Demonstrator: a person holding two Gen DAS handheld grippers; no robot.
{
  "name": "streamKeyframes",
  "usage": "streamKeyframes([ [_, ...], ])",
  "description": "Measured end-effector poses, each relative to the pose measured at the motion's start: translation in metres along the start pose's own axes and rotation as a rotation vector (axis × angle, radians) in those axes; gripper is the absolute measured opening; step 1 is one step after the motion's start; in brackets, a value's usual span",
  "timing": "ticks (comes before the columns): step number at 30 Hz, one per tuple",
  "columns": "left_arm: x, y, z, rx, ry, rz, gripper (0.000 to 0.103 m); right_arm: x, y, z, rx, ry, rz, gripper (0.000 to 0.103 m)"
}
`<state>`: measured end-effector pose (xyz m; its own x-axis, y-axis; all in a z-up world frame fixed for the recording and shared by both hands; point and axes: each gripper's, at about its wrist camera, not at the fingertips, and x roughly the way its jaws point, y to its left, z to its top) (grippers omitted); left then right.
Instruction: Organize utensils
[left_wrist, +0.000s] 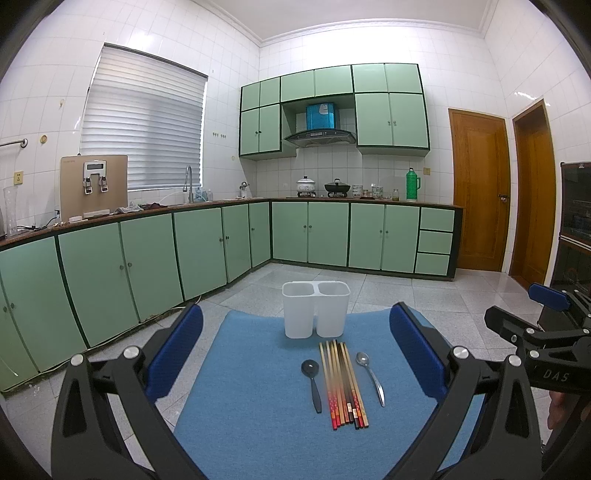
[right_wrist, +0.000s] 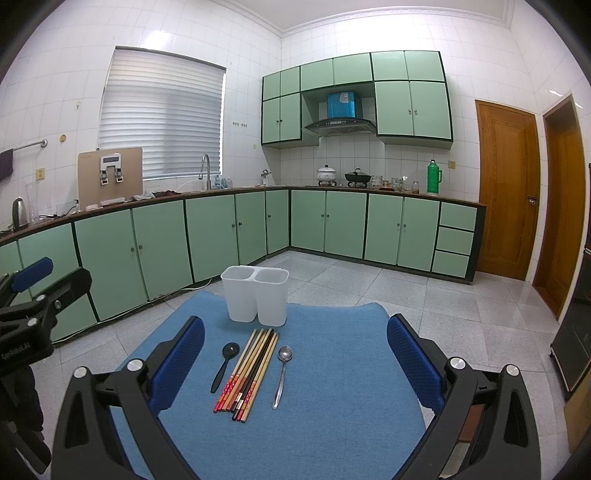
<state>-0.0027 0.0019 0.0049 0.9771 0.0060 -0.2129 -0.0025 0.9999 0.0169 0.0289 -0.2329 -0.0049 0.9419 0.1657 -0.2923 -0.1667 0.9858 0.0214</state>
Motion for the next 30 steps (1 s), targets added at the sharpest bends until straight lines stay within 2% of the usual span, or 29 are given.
streamKeyframes([
  [30, -0.0003, 0.0000, 0.0001, 0.000, 0.000, 0.001, 0.098, -0.0004, -0.0003, -0.0011, -0.002, 0.002, 0.000, 0.097],
])
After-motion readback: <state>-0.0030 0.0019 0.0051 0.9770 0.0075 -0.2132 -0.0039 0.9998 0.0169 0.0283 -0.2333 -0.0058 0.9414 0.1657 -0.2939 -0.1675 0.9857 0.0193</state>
